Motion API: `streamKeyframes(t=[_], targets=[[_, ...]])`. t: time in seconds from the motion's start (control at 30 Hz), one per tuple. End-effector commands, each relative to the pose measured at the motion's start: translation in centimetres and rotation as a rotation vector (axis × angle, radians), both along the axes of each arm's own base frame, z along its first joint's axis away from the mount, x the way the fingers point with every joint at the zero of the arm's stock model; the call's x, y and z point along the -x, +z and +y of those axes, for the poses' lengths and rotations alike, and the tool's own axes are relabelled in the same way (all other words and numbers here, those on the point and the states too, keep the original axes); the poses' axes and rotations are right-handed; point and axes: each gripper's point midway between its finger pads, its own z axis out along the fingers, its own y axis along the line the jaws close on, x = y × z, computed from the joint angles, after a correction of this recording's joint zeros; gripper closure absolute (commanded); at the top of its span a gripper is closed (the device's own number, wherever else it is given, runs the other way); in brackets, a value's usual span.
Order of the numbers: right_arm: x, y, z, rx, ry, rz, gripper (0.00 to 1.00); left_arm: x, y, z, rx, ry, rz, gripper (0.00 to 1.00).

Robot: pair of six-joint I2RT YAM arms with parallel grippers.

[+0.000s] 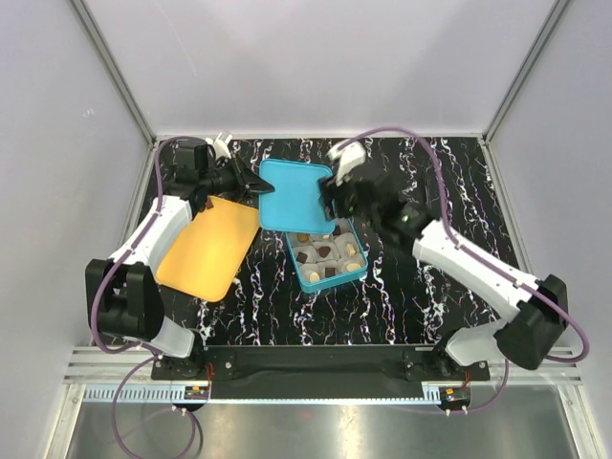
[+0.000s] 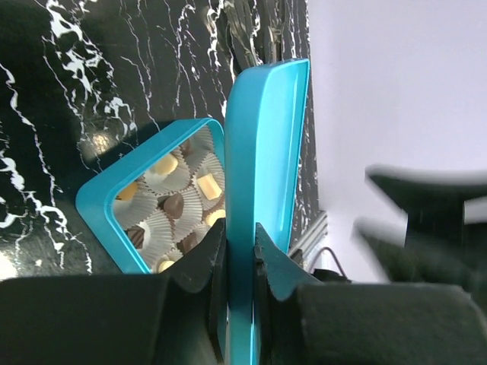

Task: Pack the chocolate

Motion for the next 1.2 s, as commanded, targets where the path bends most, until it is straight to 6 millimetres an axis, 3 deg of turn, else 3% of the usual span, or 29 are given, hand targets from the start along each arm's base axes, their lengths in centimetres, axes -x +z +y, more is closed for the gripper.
streamKeyframes(t=[0.0,0.07,0.13,0.27,0.4,0.7,0.77,0.9,1.07,1.17], targets=[[1.6,3.3,0.9,0.208,0.093,-0.340,0.29,-0.3,3.1,-0.9,0.078,-0.042,-0.040,0.99],[3.1,5.1,2.8,0.180,0.150,-0.469,0.28,-0.2,3.5,-0.9,0.080,-0.043,-0.041,0.97],[4.4,5.2,3.4,0.202,0.215,-0.539,0.28,-0.3,4.0,-0.7,0.068,-0.033,-0.051,0.95],[6.6,4.2,5.2,0.290,0.314,-0.608,0.28,-0.2,4.5,-0.5,0.056,-0.024,-0.055,0.94],[7.5,1.4,7.1,0.541,0.343,-0.687,0.29,-0.1,4.4,-0.5,0.072,-0.010,-0.039,0.93],[7.6,0.1,9.9,0.646,0.357,-0.754,0.29,0.4,4.5,-0.5,0.080,-0.012,-0.025,0.94],[7.1,-0.8,10.1,0.682,0.351,-0.757,0.29,0.5,4.5,-0.5,0.081,-0.014,-0.020,0.95],[6.0,-0.7,10.2,0.737,0.274,-0.828,0.32,1.0,3.9,-0.3,0.074,-0.006,-0.002,0.98],[5.1,-1.9,11.0,0.775,0.255,-0.855,0.41,1.9,3.6,-0.3,0.091,0.005,0.025,0.99],[4.2,-1.3,11.1,0.776,0.195,-0.868,0.59,2.6,4.0,-0.3,0.104,0.002,0.026,0.97]])
